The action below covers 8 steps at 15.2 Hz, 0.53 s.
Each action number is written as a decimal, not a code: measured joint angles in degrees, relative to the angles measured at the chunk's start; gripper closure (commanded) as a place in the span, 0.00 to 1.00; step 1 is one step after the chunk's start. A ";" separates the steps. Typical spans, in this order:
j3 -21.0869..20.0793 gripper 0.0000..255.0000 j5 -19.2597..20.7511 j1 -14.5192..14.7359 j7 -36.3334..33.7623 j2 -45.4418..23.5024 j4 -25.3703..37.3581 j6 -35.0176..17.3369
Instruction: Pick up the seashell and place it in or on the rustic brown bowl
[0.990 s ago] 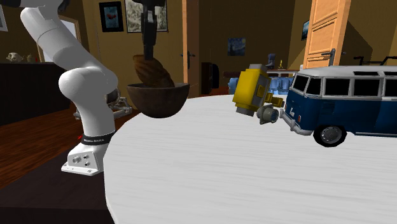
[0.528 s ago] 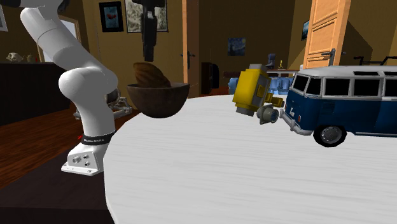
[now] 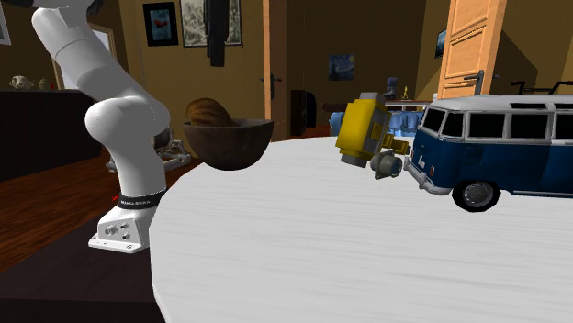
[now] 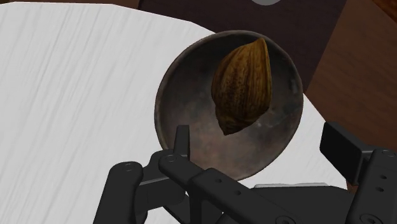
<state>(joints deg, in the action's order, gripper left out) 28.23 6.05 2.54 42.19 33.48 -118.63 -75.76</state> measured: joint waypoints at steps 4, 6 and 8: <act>0.34 0.00 -0.33 0.38 0.53 -1.51 3.97 2.50; 0.39 0.00 -0.32 0.39 0.60 -1.60 4.23 2.69; 0.39 0.00 -0.33 0.40 0.61 -1.63 4.29 2.73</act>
